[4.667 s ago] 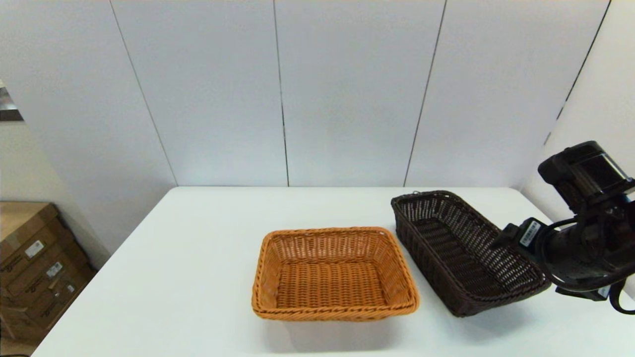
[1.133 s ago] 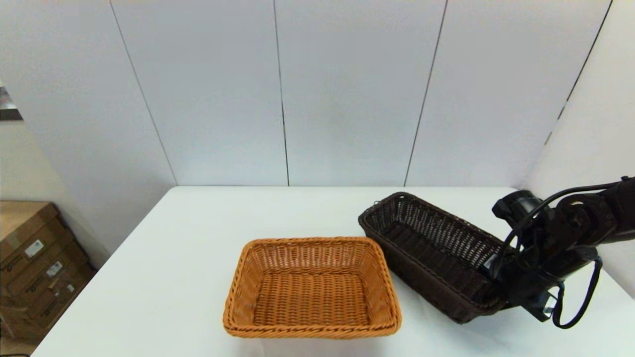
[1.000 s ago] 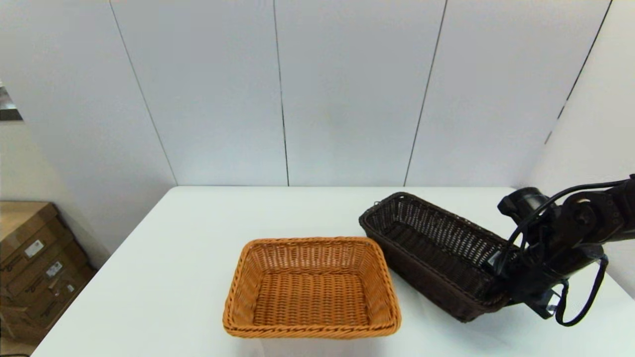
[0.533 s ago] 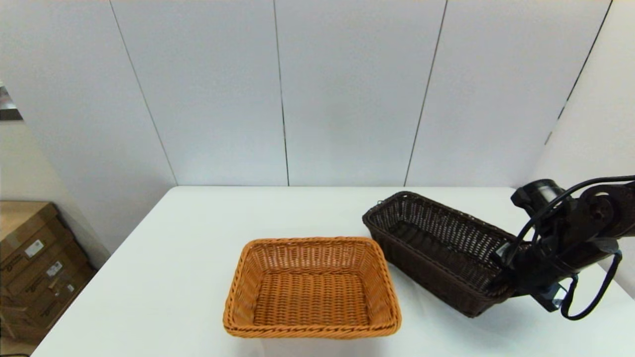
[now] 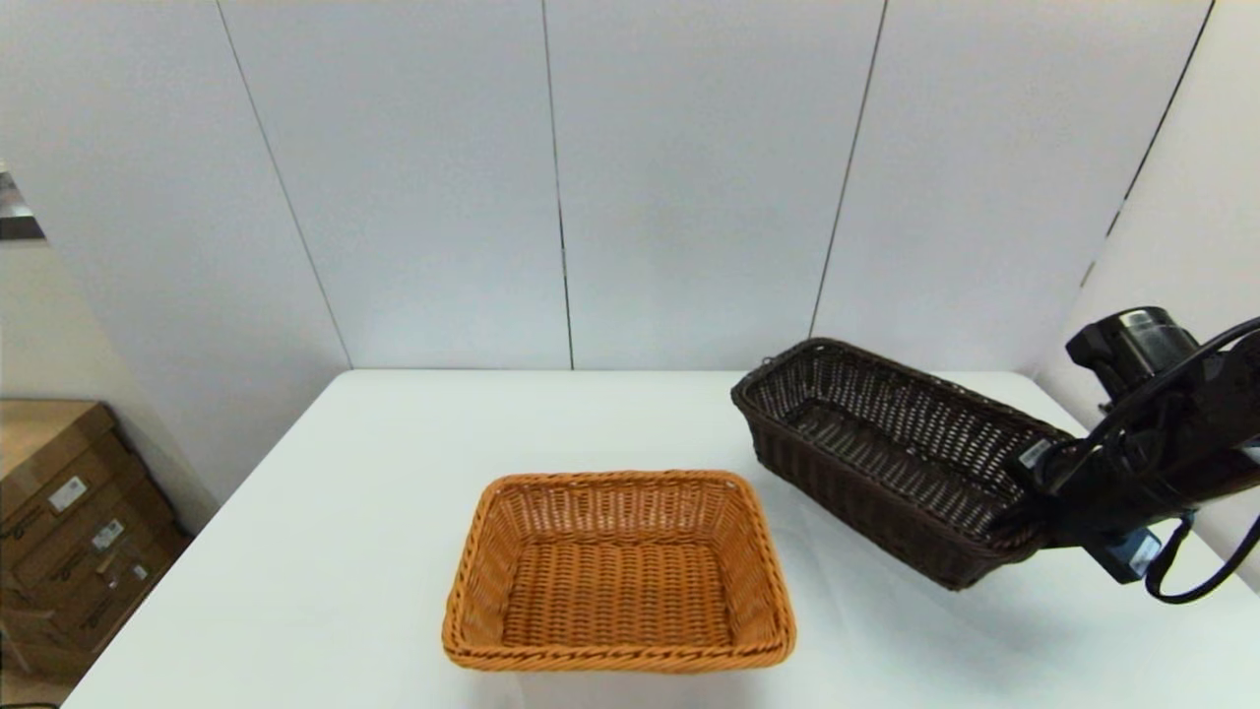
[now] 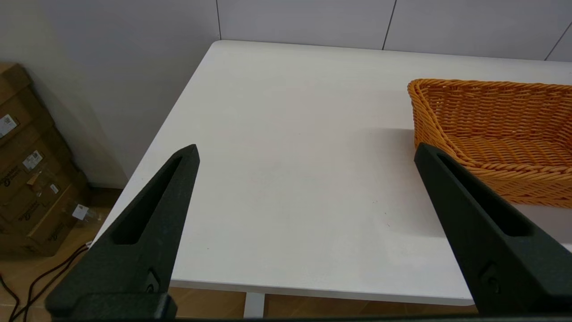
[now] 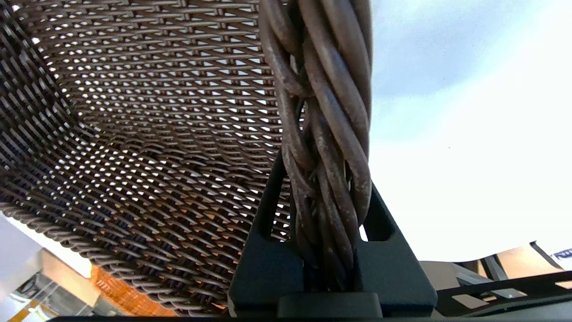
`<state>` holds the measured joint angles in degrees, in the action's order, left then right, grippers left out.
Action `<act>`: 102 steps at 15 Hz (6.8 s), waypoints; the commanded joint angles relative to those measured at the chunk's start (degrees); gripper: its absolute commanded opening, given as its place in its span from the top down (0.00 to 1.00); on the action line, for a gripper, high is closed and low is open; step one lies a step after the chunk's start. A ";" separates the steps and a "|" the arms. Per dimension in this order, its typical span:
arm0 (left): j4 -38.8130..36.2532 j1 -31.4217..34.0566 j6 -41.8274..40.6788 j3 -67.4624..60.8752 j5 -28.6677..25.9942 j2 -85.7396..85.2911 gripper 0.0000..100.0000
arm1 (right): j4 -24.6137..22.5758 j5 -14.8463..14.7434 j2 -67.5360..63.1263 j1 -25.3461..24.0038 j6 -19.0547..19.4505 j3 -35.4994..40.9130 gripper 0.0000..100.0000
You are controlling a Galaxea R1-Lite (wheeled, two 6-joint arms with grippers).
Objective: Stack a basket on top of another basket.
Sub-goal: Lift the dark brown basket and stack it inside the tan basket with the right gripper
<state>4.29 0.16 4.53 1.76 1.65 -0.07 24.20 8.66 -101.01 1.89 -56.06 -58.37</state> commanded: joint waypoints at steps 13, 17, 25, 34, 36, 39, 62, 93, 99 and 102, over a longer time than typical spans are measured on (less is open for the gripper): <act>0.02 0.02 0.04 0.00 0.02 -0.01 0.00 | 13.07 4.09 16.11 0.75 9.31 -7.29 1.00; 0.02 0.02 0.04 0.00 0.02 -0.01 0.00 | 15.88 4.26 17.25 0.22 14.67 -8.08 1.00; 0.02 0.02 0.04 0.00 0.02 -0.01 0.00 | 19.57 4.18 18.13 -10.15 20.12 -8.52 1.00; 0.02 0.02 0.04 0.00 0.02 -0.01 0.00 | 21.59 4.53 12.51 -25.44 19.85 -13.17 1.00; 0.02 0.02 0.04 0.00 0.02 -0.01 0.00 | 21.33 6.99 9.60 -26.15 19.94 -15.02 1.00; 0.02 0.02 0.04 0.00 0.02 -0.01 0.00 | 21.24 7.96 4.86 -27.29 20.38 -19.15 1.00; 0.02 0.02 0.04 0.00 0.02 -0.01 0.00 | 19.48 11.03 -21.07 -32.04 22.75 -37.61 1.00; 0.02 0.02 0.04 0.00 0.02 -0.01 0.00 | 19.66 12.26 -20.19 -27.82 23.28 -35.94 1.00; 0.02 0.02 0.04 0.00 0.02 -0.01 0.00 | 19.40 12.17 -20.54 -27.73 23.46 -32.77 1.00; 0.02 0.02 0.04 0.00 0.02 -0.01 0.00 | 19.40 12.17 -20.45 -27.73 23.54 -32.60 1.00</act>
<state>4.29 0.16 4.51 1.76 1.62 -0.07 43.35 20.70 -121.53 -25.82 -32.35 -91.04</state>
